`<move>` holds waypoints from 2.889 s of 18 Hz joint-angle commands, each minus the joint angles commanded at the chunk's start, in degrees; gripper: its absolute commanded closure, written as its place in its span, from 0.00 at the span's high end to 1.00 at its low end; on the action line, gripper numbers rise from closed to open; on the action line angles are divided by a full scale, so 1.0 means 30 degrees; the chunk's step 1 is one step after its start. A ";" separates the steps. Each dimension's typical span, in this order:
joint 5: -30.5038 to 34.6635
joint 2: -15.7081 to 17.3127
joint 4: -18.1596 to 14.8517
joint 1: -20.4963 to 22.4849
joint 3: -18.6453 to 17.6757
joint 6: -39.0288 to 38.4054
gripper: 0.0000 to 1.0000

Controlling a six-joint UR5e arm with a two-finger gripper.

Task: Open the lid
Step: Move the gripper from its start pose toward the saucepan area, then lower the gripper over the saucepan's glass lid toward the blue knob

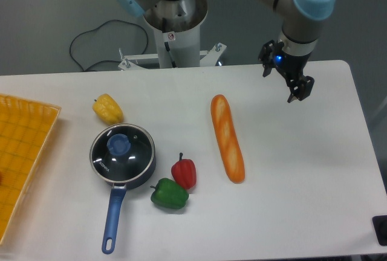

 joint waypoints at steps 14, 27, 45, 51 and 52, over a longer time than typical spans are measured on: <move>0.0088 -0.0234 0.0117 -0.4016 0.0059 -0.5573 1.00; 0.0088 -0.1055 0.2050 -0.7446 -0.0058 -0.5779 1.00; -0.1055 -0.1845 0.2226 -0.9815 0.0234 -0.6100 1.00; -0.0938 -0.2285 0.2343 -1.0724 0.0234 -0.6773 1.00; -0.0734 -0.2401 0.2314 -1.0871 0.0234 -0.6978 1.00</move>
